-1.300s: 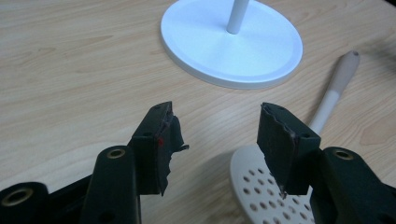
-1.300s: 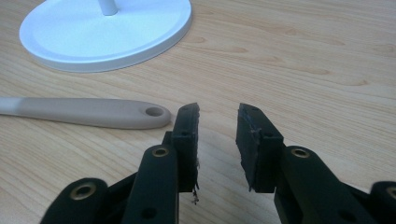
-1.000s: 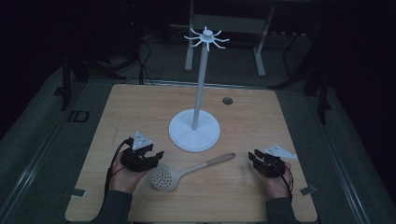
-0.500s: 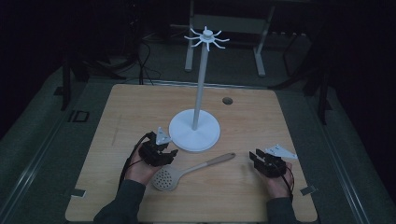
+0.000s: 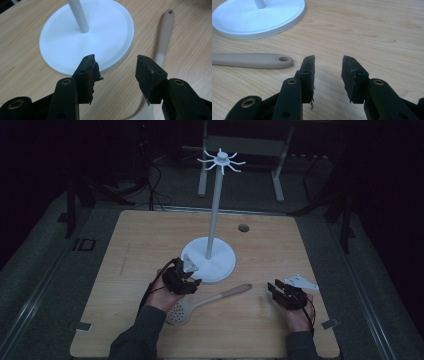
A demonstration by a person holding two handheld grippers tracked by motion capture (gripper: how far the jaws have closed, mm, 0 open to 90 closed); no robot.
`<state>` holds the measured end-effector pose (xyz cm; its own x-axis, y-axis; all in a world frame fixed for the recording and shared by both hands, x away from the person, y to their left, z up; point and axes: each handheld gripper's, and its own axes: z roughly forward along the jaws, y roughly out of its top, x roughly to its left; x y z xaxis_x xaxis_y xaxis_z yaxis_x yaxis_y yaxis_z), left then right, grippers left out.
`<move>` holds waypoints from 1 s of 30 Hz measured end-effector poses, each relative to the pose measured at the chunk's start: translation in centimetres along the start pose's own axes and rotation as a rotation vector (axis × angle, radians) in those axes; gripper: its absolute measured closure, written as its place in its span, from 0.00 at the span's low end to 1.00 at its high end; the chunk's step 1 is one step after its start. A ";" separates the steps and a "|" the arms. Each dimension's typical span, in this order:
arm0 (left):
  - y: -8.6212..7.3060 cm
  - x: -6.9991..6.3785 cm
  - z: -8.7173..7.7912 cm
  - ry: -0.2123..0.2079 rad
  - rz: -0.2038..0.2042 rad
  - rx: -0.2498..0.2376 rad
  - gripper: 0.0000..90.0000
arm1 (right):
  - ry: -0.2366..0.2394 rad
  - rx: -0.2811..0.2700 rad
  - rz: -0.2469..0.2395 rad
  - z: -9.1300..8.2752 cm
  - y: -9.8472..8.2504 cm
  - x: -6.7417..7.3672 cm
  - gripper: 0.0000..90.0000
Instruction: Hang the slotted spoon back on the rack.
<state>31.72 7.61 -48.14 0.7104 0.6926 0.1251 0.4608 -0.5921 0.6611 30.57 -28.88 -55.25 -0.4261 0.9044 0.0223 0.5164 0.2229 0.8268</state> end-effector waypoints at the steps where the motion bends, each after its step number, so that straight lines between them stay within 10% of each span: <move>1: 0.2 -0.1 0.2 -0.004 0.003 0.007 0.55 | 0.000 0.000 0.002 0.0 0.0 -0.1 0.69; 30: 3.6 -2.1 4.7 -0.108 0.051 0.129 0.56 | 0.006 -0.004 0.031 -0.2 -0.1 -0.8 0.66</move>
<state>34.38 2.09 -49.55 0.7845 0.6160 0.0713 0.4822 -0.6782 0.5545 30.72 -29.70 -55.22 -0.4141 0.9088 0.0510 0.5263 0.1933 0.8280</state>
